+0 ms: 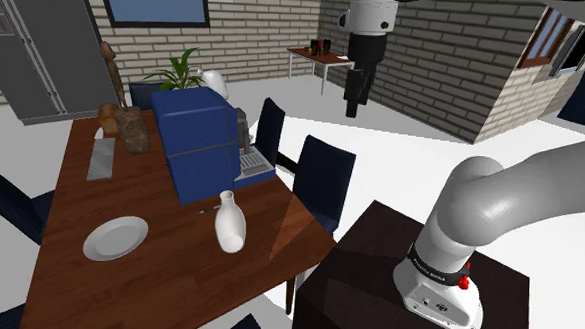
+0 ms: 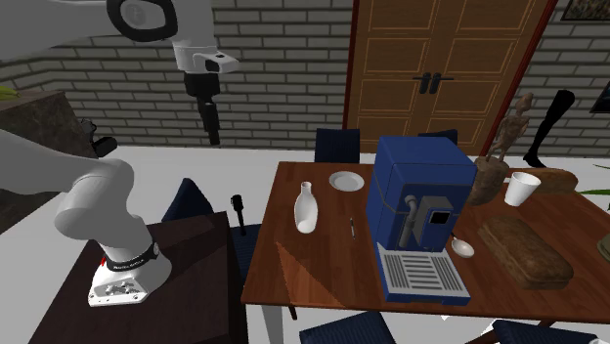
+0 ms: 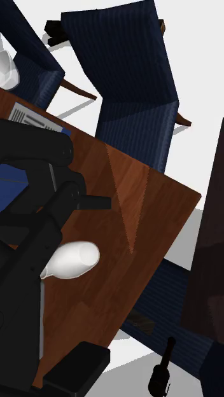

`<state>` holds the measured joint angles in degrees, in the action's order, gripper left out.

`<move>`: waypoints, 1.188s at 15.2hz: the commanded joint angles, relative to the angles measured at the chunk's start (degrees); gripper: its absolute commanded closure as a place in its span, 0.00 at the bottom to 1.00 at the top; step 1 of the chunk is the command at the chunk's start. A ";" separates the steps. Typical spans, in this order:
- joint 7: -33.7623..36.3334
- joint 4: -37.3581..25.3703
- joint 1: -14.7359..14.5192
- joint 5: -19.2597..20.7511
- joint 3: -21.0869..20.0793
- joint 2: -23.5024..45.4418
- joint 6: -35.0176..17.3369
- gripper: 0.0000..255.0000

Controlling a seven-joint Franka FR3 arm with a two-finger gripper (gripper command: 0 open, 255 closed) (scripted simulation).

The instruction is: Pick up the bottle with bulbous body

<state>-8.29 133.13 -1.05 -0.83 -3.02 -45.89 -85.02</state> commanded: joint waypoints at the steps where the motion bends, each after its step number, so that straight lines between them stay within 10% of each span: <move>1: 0.00 0.00 0.00 0.00 0.00 0.00 0.00 0.00; 18: 8.33 2.57 -1.20 -1.77 -8.53 26.80 -31.56 0.00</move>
<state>-0.79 136.50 -2.16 -2.74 -10.88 -21.31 -114.93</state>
